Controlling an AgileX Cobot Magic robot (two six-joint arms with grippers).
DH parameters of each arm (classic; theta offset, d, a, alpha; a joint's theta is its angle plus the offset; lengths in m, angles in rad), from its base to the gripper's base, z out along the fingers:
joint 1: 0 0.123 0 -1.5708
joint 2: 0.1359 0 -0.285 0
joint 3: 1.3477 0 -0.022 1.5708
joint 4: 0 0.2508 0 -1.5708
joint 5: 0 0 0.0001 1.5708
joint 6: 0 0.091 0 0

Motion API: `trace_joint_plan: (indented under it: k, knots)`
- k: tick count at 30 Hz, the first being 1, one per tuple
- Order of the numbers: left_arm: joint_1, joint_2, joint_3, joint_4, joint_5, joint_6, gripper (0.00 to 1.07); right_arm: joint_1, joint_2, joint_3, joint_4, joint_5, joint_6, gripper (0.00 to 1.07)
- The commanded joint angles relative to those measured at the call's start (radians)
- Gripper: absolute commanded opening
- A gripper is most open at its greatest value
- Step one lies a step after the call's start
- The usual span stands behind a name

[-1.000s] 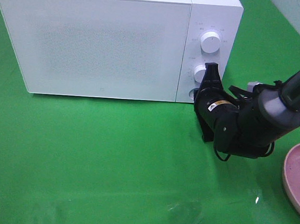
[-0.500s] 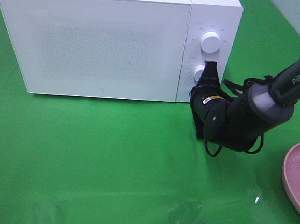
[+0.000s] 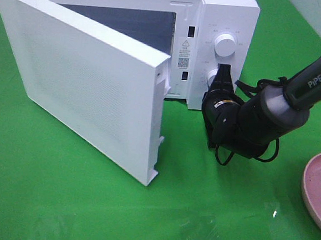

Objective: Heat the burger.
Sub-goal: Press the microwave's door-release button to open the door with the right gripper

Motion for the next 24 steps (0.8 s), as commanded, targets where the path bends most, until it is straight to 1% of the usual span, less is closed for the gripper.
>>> trace_joint_plan:
  k: [1,4,5,9,10,13,16,18,19,20,22,23,24]
  knots:
    - [0.003,-0.017,0.002,-0.003,-0.004,0.002,1.0,-0.052,-0.024,-0.095,-0.056,-0.347,-0.003,0.0]
    - [0.003,-0.017,0.002,-0.003,-0.004,0.002,1.0,-0.052,-0.024,-0.066,-0.088,-0.309,0.053,0.0]
    - [0.003,-0.017,0.002,-0.003,-0.004,0.002,1.0,-0.052,-0.024,-0.066,-0.088,-0.309,0.053,0.0]
    - [0.003,-0.017,0.002,-0.003,-0.004,0.002,1.0,-0.041,-0.036,-0.013,-0.09,-0.24,0.111,0.0]
    - [0.003,-0.017,0.002,-0.003,-0.004,0.002,1.0,-0.041,-0.036,-0.013,-0.09,-0.24,0.111,0.0]
    - [0.003,-0.017,0.002,-0.003,-0.004,0.002,1.0,-0.041,-0.057,0.026,-0.15,-0.169,0.134,0.0]
    - [0.003,-0.017,0.002,-0.003,-0.004,0.002,1.0,-0.041,-0.069,0.047,-0.163,-0.149,0.154,0.0]
    - [0.003,-0.017,0.002,-0.003,-0.004,0.002,1.0,-0.041,-0.092,0.086,-0.183,-0.143,0.167,0.0]
    - [0.003,-0.017,0.002,-0.003,-0.004,0.002,1.0,-0.041,-0.092,0.086,-0.183,-0.143,0.167,0.0]
    - [0.003,-0.017,0.002,-0.003,-0.004,0.002,1.0,-0.041,-0.113,0.113,-0.188,-0.13,0.166,0.0]
    - [0.003,-0.017,0.002,-0.003,-0.004,0.002,1.0,-0.041,-0.123,0.125,-0.195,-0.117,0.166,0.0]
    - [0.003,-0.017,0.002,-0.003,-0.004,0.002,1.0,-0.041,-0.146,0.156,-0.213,-0.094,0.166,0.0]
    - [0.003,-0.017,0.002,-0.003,-0.004,0.002,1.0,-0.041,-0.146,0.156,-0.213,-0.094,0.166,0.0]
